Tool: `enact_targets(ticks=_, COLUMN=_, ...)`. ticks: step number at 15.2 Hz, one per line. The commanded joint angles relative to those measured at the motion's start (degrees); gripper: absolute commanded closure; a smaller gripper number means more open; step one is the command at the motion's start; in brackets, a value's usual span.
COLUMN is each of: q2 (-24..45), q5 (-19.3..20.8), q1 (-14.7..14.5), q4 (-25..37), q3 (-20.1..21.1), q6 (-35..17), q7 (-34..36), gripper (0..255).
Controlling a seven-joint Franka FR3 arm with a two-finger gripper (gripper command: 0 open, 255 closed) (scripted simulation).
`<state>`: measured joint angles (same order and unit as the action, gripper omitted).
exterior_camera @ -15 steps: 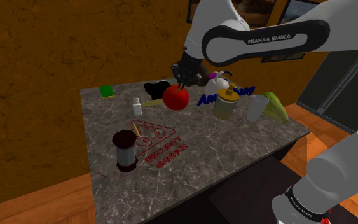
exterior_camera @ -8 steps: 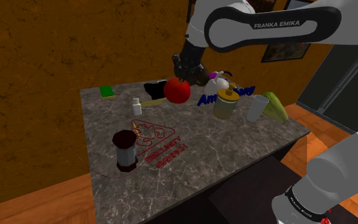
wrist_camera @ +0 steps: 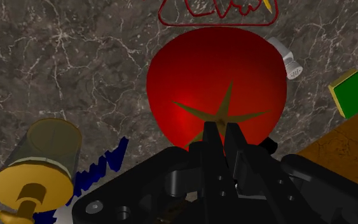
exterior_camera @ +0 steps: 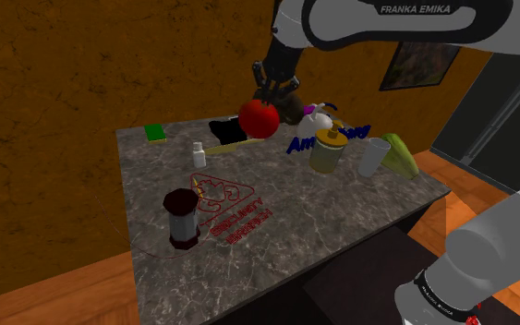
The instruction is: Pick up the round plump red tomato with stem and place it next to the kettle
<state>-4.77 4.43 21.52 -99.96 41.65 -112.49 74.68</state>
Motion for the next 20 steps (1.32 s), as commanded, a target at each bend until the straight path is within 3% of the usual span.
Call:
enact_targets(ticks=1, q2=0.12, q5=0.05, q1=0.01, q4=1.74, q3=0.01, q6=1.66, q7=-0.11, gripper=255)
enact_targets(ticks=4, q2=0.62, q5=0.37, q1=-0.02, q4=4.19, q3=0.15, q6=3.74, q7=-0.08, gripper=255)
enact_targets(ticks=11, q2=-7.29, q5=-7.27, q1=3.35, q4=-3.62, q3=-8.21, q6=1.73, q7=-13.20, gripper=255)
enact_targets(ticks=20, q2=-11.07, q5=-11.26, q1=6.64, q4=-8.35, q3=-18.09, q6=1.09, q7=-27.51, gripper=255)
